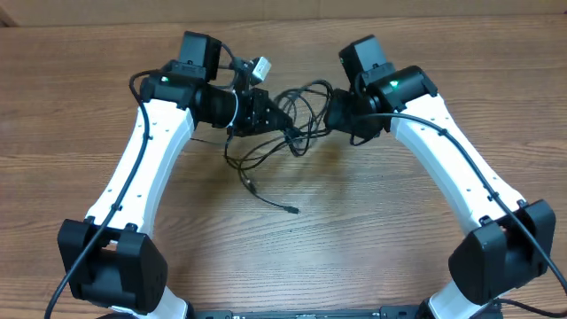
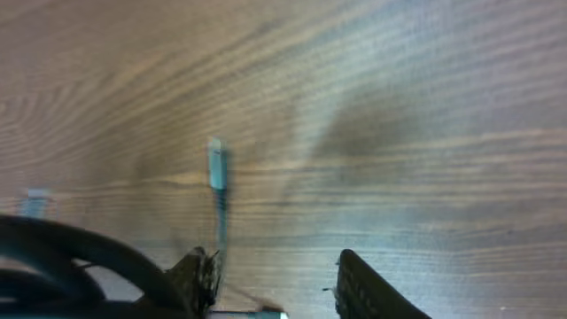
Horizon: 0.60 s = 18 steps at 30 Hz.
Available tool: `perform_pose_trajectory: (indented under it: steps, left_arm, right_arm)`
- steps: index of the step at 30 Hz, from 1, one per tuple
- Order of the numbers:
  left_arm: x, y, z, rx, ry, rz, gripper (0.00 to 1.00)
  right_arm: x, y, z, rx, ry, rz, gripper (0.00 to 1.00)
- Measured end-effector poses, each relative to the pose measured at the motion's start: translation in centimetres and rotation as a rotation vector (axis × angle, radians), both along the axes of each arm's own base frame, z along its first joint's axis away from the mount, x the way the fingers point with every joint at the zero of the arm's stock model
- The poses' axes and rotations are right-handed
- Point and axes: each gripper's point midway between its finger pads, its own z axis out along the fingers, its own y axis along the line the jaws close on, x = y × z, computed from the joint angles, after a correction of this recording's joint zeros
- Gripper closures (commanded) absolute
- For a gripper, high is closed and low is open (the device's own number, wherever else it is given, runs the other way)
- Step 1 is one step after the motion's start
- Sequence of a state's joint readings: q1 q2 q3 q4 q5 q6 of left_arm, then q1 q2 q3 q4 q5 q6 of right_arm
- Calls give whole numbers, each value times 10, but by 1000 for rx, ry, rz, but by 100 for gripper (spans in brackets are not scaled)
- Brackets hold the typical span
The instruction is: Untangle cables
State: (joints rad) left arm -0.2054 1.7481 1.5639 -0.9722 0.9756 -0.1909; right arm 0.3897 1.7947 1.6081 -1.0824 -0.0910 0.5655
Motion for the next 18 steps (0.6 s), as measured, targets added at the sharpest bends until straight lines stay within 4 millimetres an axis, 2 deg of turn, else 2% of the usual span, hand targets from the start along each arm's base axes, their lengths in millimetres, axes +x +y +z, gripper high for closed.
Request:
perform_pose_trajectory:
  steps: [4,9,12,16,17,18]
  left_arm:
    - [-6,-4,6,-101,-77,-107,96]
    - [-12,-7,21,-204,-201,-201,96]
    - [-13,-6,27,-241,-252,-226,96]
    - [-10,0,26,-231,-270,-218,96]
    - [-7,3,22,-207,-272,-209,96]
    - [-4,6,16,-167,-275,-197,96]
  right_arm:
    - [-7,-6,-9,43,57,-4,62]
    - [-8,-6,-5,112,63,64,62]
    - [-9,-2,0,160,55,142,57]
    - [-13,-7,22,169,-11,187,49]
    - [-13,-10,36,175,-50,185,48]
    - [-15,-15,59,187,-119,183,47]
